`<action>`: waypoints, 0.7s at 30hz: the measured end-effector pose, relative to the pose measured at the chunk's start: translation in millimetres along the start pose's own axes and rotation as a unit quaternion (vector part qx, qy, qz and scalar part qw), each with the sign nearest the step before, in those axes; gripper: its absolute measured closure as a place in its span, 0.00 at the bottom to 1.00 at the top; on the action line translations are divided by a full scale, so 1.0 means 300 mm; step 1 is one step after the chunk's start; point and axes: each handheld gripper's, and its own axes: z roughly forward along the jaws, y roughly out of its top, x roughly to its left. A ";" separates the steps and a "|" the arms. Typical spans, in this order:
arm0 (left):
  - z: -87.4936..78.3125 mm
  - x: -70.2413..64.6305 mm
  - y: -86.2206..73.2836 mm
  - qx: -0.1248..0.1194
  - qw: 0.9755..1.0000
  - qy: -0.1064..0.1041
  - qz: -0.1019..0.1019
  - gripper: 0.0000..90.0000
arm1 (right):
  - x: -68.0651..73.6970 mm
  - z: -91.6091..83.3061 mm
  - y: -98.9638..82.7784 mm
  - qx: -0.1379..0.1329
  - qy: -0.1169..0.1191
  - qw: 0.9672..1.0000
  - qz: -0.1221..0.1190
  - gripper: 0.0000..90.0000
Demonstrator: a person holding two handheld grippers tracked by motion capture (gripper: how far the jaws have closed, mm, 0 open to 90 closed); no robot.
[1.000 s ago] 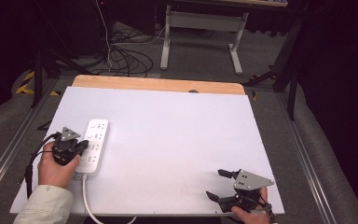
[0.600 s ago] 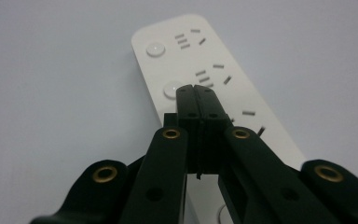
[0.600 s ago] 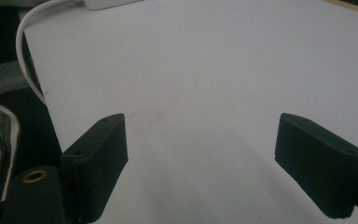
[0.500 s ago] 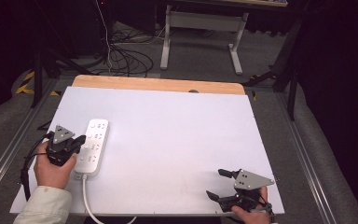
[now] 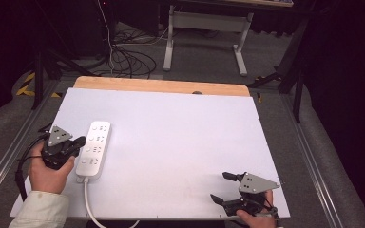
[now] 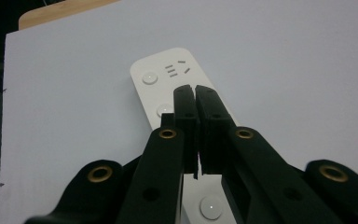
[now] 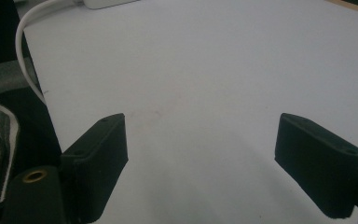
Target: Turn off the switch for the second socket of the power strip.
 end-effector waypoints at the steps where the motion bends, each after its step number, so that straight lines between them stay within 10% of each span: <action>1: -0.003 -0.002 0.003 -0.001 1.000 0.000 0.001 0.97 | 0.000 0.000 0.000 0.000 0.000 1.000 0.000 0.20; 9: -0.017 -0.008 0.013 -0.005 1.000 -0.005 0.008 0.90 | 0.001 0.000 0.000 0.001 0.001 1.000 0.000 0.20; 21: -0.068 -0.044 0.042 -0.035 0.998 -0.039 0.030 0.48 | 0.001 0.000 -0.001 0.002 -0.001 1.000 0.001 0.20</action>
